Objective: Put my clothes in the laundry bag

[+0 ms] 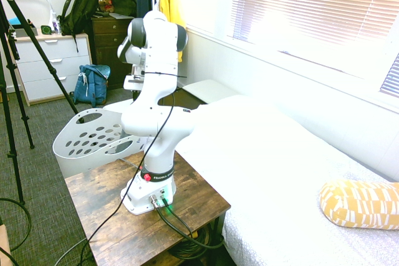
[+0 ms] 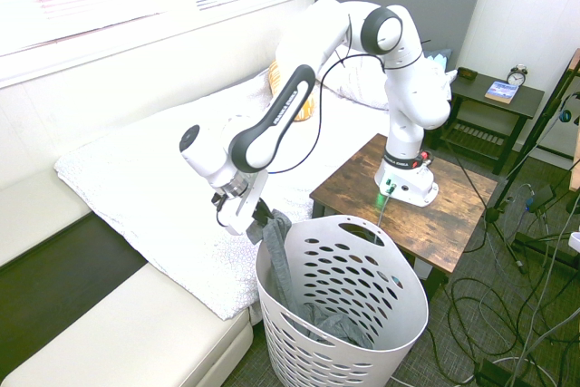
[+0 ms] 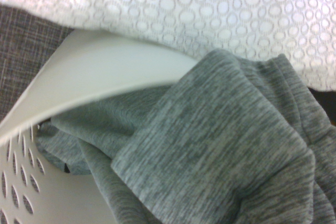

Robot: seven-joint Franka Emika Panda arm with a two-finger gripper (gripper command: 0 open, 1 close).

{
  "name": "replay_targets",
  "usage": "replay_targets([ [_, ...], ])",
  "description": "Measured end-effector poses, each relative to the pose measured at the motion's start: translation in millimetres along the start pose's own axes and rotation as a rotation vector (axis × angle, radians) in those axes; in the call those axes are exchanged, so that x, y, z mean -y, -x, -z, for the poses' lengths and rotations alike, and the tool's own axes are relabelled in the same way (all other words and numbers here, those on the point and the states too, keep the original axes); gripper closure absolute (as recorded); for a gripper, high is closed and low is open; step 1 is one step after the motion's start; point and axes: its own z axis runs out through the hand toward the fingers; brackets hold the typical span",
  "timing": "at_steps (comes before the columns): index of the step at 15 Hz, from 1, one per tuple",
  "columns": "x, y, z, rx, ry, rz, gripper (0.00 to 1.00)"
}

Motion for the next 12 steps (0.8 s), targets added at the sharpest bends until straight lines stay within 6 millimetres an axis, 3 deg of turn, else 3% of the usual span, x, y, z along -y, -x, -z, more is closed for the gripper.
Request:
replay_targets([
  [1,-25,26,1,-0.025,-0.005,0.007,1.00],
  [2,-49,49,-1,-0.051,-0.009,0.017,0.00],
  [4,-92,81,-17,-0.088,-0.033,0.054,0.00],
  [6,-117,88,-36,-0.097,-0.076,0.073,0.00],
  [9,-133,93,-40,-0.101,-0.144,0.117,0.00],
  [12,-135,86,-29,-0.095,-0.188,0.141,0.00],
])
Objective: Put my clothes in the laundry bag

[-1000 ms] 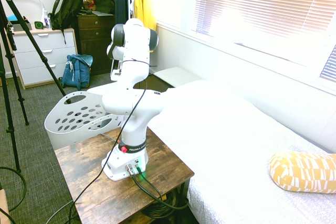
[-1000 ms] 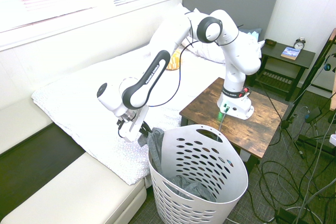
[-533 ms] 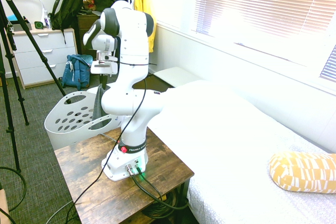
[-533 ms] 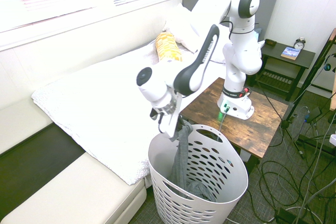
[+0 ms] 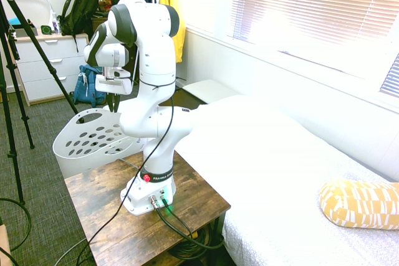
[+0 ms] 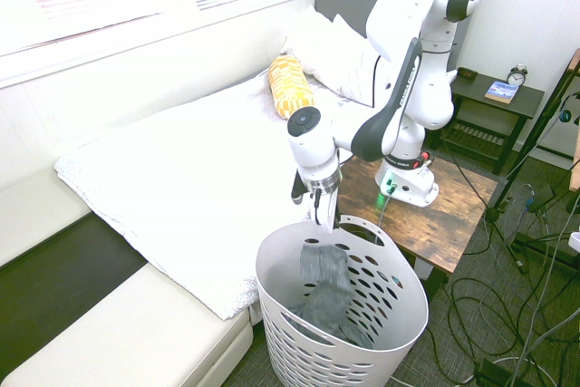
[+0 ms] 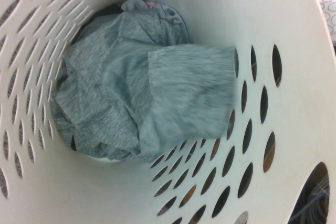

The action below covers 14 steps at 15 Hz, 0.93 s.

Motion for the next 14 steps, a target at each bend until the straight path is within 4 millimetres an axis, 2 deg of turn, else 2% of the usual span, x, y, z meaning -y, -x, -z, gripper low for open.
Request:
replay_targets([
  [1,2,-11,3,-0.006,-0.016,-0.001,0.00],
  [2,7,-31,9,-0.018,-0.044,-0.004,0.00],
  [3,10,-60,16,-0.026,-0.078,-0.011,0.00],
  [5,10,-137,33,-0.046,-0.144,-0.044,0.00],
  [7,-8,-226,42,-0.104,-0.188,-0.089,0.00],
  [9,-53,-321,38,-0.148,-0.202,-0.157,0.00],
  [11,-127,-413,23,-0.166,-0.191,-0.249,0.00],
  [13,-210,-480,9,-0.170,-0.194,-0.337,0.00],
  [14,-245,-501,2,-0.165,-0.199,-0.370,0.00],
])
